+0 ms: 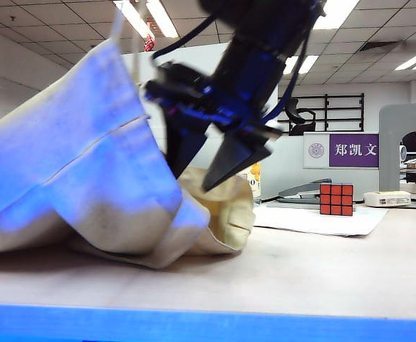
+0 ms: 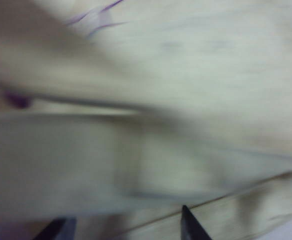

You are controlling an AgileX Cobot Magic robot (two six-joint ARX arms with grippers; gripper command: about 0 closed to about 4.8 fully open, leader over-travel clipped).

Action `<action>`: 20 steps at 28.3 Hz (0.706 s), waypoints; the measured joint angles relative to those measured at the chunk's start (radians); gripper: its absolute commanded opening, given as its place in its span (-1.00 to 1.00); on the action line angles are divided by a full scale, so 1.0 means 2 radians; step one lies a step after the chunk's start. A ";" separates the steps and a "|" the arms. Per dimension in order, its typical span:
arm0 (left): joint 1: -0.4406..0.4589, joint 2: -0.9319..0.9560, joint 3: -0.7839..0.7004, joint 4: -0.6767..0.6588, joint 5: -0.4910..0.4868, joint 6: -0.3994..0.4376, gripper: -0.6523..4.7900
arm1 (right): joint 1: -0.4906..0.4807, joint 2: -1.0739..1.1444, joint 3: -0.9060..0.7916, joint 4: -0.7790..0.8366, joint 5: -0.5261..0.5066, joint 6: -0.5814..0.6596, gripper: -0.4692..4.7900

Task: Take the glasses case out of the canvas bag and put it on the table.

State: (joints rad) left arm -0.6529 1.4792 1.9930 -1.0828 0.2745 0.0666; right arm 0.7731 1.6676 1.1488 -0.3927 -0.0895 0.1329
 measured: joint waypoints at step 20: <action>-0.187 -0.020 -0.001 -0.049 0.014 -0.028 -0.78 | 0.039 0.075 -0.031 0.230 -0.035 0.085 1.00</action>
State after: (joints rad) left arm -1.0271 1.4384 1.9919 -1.1812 0.3031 0.0105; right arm 0.8505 1.8168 1.0870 0.0681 -0.1593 0.3031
